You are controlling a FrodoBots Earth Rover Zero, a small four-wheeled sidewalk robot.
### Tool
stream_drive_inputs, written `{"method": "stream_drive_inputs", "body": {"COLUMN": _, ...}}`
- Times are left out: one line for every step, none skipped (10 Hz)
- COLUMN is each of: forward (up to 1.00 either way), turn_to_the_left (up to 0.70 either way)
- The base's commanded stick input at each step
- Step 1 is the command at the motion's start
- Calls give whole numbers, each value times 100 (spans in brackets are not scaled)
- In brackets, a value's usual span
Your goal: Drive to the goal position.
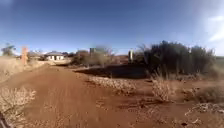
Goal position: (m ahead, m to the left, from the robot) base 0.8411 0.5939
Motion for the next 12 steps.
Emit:
{"method": "stream_drive_inputs", "body": {"forward": 47, "turn_to_the_left": 47}}
{"method": "stream_drive_inputs", "body": {"forward": 46, "turn_to_the_left": 46}}
{"method": "stream_drive_inputs", "body": {"forward": 46, "turn_to_the_left": 46}}
{"method": "stream_drive_inputs", "body": {"forward": 45, "turn_to_the_left": 45}}
{"method": "stream_drive_inputs", "body": {"forward": 44, "turn_to_the_left": 44}}
{"method": "stream_drive_inputs", "body": {"forward": 43, "turn_to_the_left": 43}}
{"method": "stream_drive_inputs", "body": {"forward": 41, "turn_to_the_left": 41}}
{"method": "stream_drive_inputs", "body": {"forward": 41, "turn_to_the_left": 41}}
{"method": "stream_drive_inputs", "body": {"forward": 41, "turn_to_the_left": 41}}
{"method": "stream_drive_inputs", "body": {"forward": 41, "turn_to_the_left": 41}}
{"method": "stream_drive_inputs", "body": {"forward": 41, "turn_to_the_left": 41}}
{"method": "stream_drive_inputs", "body": {"forward": 41, "turn_to_the_left": 41}}
